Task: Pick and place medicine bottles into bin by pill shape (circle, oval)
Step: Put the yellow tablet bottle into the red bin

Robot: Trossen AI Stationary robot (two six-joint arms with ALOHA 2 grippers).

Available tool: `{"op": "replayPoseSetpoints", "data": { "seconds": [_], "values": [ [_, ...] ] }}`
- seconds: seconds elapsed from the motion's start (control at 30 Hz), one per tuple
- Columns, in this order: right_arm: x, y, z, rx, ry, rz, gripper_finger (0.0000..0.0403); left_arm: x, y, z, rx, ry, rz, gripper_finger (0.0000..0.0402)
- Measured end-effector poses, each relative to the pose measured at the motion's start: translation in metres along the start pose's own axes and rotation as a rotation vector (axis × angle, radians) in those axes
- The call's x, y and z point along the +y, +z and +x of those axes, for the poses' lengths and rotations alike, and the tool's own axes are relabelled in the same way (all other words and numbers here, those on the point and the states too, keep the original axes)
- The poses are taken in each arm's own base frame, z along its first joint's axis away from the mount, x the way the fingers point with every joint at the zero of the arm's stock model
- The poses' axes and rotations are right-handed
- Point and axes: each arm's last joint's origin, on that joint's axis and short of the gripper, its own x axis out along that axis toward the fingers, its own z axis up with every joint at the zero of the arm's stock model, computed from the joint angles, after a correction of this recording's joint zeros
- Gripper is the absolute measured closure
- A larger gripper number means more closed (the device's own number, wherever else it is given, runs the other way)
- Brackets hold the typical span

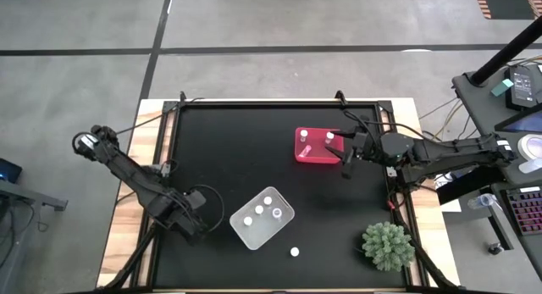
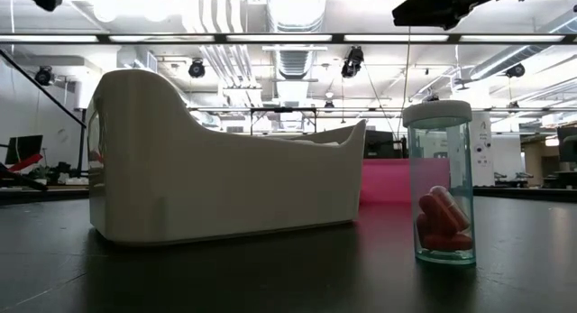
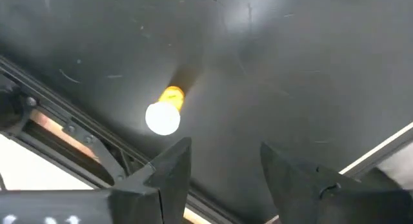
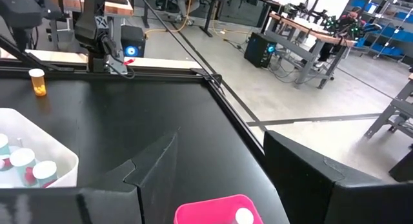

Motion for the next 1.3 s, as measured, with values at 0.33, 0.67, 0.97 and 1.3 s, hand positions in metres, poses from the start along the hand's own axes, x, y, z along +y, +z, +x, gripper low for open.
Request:
{"op": "replayPoseSetpoints", "data": {
  "seconds": [0.33,0.67,0.97,1.3],
  "values": [
    [0.000,0.000,0.000,0.000,0.000,-0.009,0.0179,0.002,0.001,0.017,0.010,0.010,0.027,0.0233],
    [0.000,0.000,0.000,0.000,0.000,-0.009,0.0179,0.010,-0.001,0.030,0.061,0.067,-0.117,0.0231],
    [0.000,0.000,0.000,0.001,0.001,-0.012,0.0179,0.019,0.000,0.054,0.075,0.091,-0.184,0.0195],
    [0.000,0.000,0.000,0.002,0.001,-0.016,0.0179,0.029,-0.001,0.070,0.077,0.151,-0.190,0.0189]
  ]
}}
